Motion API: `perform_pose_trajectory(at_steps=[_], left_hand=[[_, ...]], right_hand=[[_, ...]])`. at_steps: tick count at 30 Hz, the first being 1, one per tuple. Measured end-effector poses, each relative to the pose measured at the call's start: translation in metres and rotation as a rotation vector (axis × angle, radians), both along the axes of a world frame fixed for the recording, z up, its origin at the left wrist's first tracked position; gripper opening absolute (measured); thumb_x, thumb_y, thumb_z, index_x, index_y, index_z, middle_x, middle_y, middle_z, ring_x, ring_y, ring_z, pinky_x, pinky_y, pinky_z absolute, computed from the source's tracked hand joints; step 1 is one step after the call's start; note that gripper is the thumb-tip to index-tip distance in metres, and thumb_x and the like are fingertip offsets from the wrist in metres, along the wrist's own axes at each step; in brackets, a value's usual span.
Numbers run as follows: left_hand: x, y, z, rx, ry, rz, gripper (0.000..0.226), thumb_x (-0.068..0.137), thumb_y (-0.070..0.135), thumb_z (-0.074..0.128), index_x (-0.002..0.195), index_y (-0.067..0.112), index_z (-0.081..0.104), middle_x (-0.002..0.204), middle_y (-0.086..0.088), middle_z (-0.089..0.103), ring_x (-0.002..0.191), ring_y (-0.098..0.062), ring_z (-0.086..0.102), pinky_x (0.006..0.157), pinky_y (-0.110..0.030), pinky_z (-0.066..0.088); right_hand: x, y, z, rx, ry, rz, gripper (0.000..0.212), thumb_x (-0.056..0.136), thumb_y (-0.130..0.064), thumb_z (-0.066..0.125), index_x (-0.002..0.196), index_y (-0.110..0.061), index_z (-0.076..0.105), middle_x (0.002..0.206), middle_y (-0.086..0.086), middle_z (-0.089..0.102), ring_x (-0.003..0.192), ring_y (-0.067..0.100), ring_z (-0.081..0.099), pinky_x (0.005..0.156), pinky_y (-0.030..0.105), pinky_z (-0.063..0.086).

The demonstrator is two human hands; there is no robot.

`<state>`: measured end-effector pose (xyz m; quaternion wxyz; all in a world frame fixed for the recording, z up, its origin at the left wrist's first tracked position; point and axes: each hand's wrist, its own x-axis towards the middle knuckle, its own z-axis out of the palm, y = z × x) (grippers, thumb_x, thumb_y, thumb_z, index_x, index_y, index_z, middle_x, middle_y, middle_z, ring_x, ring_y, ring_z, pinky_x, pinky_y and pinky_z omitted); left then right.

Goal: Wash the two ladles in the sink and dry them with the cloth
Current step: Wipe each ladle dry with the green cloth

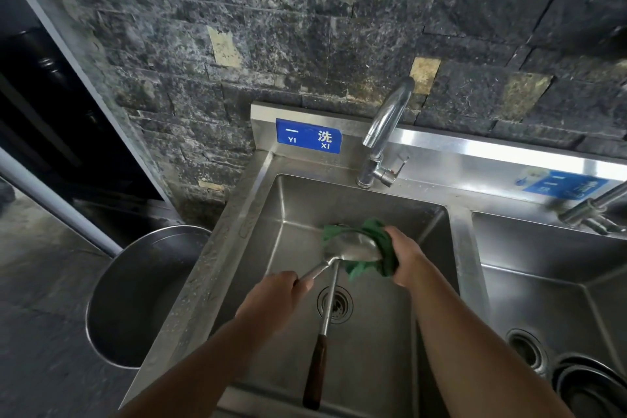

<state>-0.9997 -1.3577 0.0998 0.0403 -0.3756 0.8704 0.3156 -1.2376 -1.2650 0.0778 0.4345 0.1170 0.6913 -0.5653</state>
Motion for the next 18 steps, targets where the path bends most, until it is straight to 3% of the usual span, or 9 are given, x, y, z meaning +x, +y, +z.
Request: perform_pose_trajectory(at_steps=[2, 4, 6, 8, 10, 12, 13, 15, 18], left_hand=[[-0.003, -0.008, -0.001, 0.132, 0.023, 0.031, 0.041, 0.099, 0.042, 0.046, 0.068, 0.017, 0.053, 0.062, 0.004, 0.055, 0.054, -0.011, 0.052, 0.051, -0.024, 0.038], [-0.007, -0.01, 0.0, 0.321, 0.062, 0.101, 0.04, 0.101, 0.034, 0.045, 0.067, 0.016, 0.052, 0.057, 0.004, 0.051, 0.042, -0.003, 0.046, 0.042, -0.018, 0.034], [-0.009, -0.01, 0.002, 0.607, 0.167, 0.265, 0.04, 0.102, 0.035, 0.042, 0.072, 0.011, 0.052, 0.051, 0.004, 0.044, 0.031, -0.005, 0.036, 0.036, -0.017, 0.028], [-0.012, -0.014, 0.004, 0.837, 0.267, 0.371, 0.047, 0.103, 0.042, 0.036, 0.08, 0.007, 0.057, 0.05, 0.002, 0.044, 0.033, -0.011, 0.034, 0.04, -0.019, 0.029], [-0.019, -0.021, 0.006, 1.05, 0.342, 0.424, 0.053, 0.103, 0.046, 0.031, 0.088, 0.005, 0.061, 0.051, 0.001, 0.047, 0.035, -0.011, 0.034, 0.039, -0.018, 0.03], [-0.027, -0.026, 0.011, 1.217, 0.39, 0.465, 0.057, 0.103, 0.048, 0.03, 0.088, 0.003, 0.062, 0.051, 0.0, 0.049, 0.032, -0.009, 0.035, 0.036, -0.016, 0.03], [-0.031, -0.028, 0.012, 1.26, 0.394, 0.488, 0.057, 0.102, 0.049, 0.03, 0.086, 0.004, 0.061, 0.05, 0.0, 0.05, 0.031, -0.008, 0.035, 0.035, -0.014, 0.029], [-0.035, -0.027, 0.013, 1.285, 0.371, 0.533, 0.058, 0.101, 0.052, 0.031, 0.083, 0.005, 0.06, 0.049, -0.001, 0.052, 0.03, -0.007, 0.037, 0.034, -0.013, 0.03], [-0.032, -0.024, 0.011, 1.271, 0.315, 0.613, 0.058, 0.1, 0.054, 0.035, 0.082, 0.005, 0.059, 0.051, -0.006, 0.056, 0.032, -0.008, 0.044, 0.035, -0.013, 0.037]], right_hand=[[0.005, 0.005, -0.004, -0.129, -0.118, -0.14, 0.026, 0.091, -0.035, 0.059, 0.102, -0.012, 0.066, 0.084, 0.011, 0.066, 0.066, 0.024, 0.061, 0.05, 0.029, 0.05], [0.016, 0.008, -0.006, -0.212, -0.191, -0.222, 0.029, 0.095, -0.035, 0.056, 0.106, -0.009, 0.063, 0.088, 0.014, 0.066, 0.07, 0.025, 0.062, 0.056, 0.034, 0.051], [0.034, 0.008, -0.005, -0.24, -0.241, -0.255, 0.031, 0.096, -0.032, 0.056, 0.105, -0.004, 0.062, 0.088, 0.018, 0.069, 0.074, 0.029, 0.065, 0.063, 0.039, 0.054], [0.054, 0.002, -0.009, -0.317, -0.312, -0.212, 0.036, 0.096, -0.031, 0.052, 0.112, -0.001, 0.063, 0.091, 0.021, 0.072, 0.084, 0.032, 0.067, 0.076, 0.04, 0.055], [0.07, -0.007, -0.017, -0.416, -0.39, -0.132, 0.051, 0.095, -0.035, 0.049, 0.132, -0.001, 0.055, 0.108, 0.022, 0.07, 0.102, 0.034, 0.065, 0.094, 0.043, 0.051], [0.084, -0.017, -0.016, -0.557, -0.423, -0.002, 0.056, 0.098, -0.043, 0.045, 0.135, -0.002, 0.05, 0.1, 0.02, 0.067, 0.1, 0.034, 0.062, 0.1, 0.049, 0.044], [0.092, -0.023, -0.013, -0.614, -0.45, 0.075, 0.056, 0.098, -0.049, 0.042, 0.131, -0.004, 0.052, 0.086, 0.016, 0.065, 0.088, 0.032, 0.062, 0.094, 0.05, 0.046], [0.104, -0.034, -0.008, -0.614, -0.478, 0.154, 0.058, 0.095, -0.056, 0.043, 0.122, -0.007, 0.057, 0.06, 0.009, 0.057, 0.058, 0.025, 0.055, 0.069, 0.039, 0.05], [0.114, -0.048, -0.01, -0.512, -0.441, 0.113, 0.046, 0.088, -0.046, 0.057, 0.107, -0.005, 0.06, 0.047, 0.005, 0.051, 0.034, 0.016, 0.044, 0.039, 0.024, 0.043]])
